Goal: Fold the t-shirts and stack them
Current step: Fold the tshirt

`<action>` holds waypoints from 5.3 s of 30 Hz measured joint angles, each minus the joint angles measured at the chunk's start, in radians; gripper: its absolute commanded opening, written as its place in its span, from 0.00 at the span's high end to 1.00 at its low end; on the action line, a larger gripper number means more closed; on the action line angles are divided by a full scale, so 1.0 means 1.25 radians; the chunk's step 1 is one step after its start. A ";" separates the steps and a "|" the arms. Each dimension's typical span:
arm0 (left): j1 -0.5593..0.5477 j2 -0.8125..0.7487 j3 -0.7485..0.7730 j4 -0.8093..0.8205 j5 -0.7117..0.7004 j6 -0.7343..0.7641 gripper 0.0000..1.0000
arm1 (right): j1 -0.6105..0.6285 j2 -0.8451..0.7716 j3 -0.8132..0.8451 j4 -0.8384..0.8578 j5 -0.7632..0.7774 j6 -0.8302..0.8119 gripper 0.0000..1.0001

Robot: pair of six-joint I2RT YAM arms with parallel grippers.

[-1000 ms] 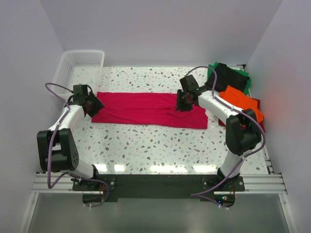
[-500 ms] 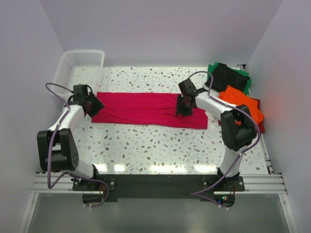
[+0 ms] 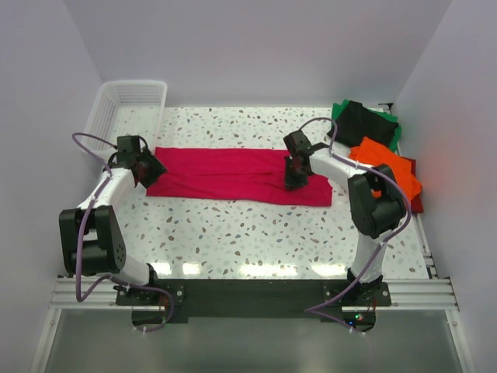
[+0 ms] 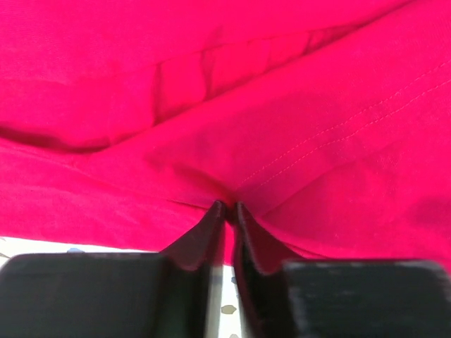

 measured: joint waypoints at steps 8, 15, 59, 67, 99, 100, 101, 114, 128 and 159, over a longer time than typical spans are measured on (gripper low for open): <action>0.000 0.000 0.000 0.000 0.000 0.000 0.50 | 0.000 0.004 0.005 -0.006 0.009 -0.001 1.00; 0.000 0.000 0.000 0.000 0.000 0.000 0.50 | 0.000 0.004 0.041 -0.026 0.022 -0.002 1.00; -0.111 0.056 0.080 0.002 -0.082 0.082 0.45 | 0.000 0.091 0.290 0.059 0.107 -0.074 0.60; -0.121 0.212 0.207 -0.025 -0.133 0.120 0.43 | 0.000 0.062 0.222 0.005 0.121 -0.008 0.57; -0.130 0.397 0.407 -0.216 -0.176 0.168 0.39 | -0.026 0.031 0.112 -0.104 0.223 0.173 0.56; -0.130 0.397 0.407 -0.218 -0.176 0.168 0.39 | -0.026 0.031 0.111 -0.105 0.223 0.174 0.56; -0.131 0.397 0.407 -0.222 -0.177 0.168 0.39 | -0.026 0.031 0.110 -0.105 0.223 0.177 0.57; -0.184 0.403 0.362 -0.219 -0.219 0.163 0.38 | -0.030 0.010 0.040 -0.107 0.264 0.228 0.56; -0.207 0.403 0.355 -0.204 -0.253 0.158 0.37 | -0.049 0.014 0.042 -0.096 0.258 0.228 0.37; -0.246 0.282 0.188 -0.194 -0.277 0.114 0.37 | -0.143 0.304 0.442 -0.166 0.169 0.096 0.37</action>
